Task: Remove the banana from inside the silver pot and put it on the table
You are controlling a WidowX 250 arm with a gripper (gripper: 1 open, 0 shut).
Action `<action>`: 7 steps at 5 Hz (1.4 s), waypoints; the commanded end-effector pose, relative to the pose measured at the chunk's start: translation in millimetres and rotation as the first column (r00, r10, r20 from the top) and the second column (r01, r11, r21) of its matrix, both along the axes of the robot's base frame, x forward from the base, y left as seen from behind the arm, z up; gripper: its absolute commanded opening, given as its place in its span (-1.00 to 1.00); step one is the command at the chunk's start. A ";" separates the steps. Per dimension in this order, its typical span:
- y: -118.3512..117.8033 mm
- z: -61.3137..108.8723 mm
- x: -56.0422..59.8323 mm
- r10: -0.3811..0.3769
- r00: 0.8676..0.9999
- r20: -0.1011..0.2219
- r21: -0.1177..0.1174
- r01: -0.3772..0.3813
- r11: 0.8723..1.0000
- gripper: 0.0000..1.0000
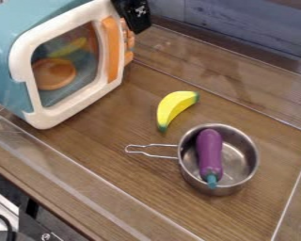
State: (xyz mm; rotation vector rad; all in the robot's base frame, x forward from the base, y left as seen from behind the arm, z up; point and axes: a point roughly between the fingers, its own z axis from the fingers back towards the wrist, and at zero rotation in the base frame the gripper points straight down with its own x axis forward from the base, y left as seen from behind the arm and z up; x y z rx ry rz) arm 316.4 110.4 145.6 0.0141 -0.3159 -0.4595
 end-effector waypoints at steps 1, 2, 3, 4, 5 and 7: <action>10.3 6.6 2.9 0.039 0.999 0.013 0.034 -0.040 0.999 1.00; 6.5 1.6 3.9 0.046 0.999 -0.003 0.027 -0.046 0.999 1.00; 7.8 -1.9 10.8 0.031 0.999 -0.013 0.019 -0.031 0.999 1.00; 9.2 -2.0 17.3 0.024 0.999 -0.029 0.006 -0.024 1.000 1.00; 10.3 -1.5 20.6 0.023 0.999 -0.044 -0.008 -0.023 1.000 1.00; 11.1 -9.5 2.2 0.035 0.998 -0.057 -0.031 -0.037 0.999 1.00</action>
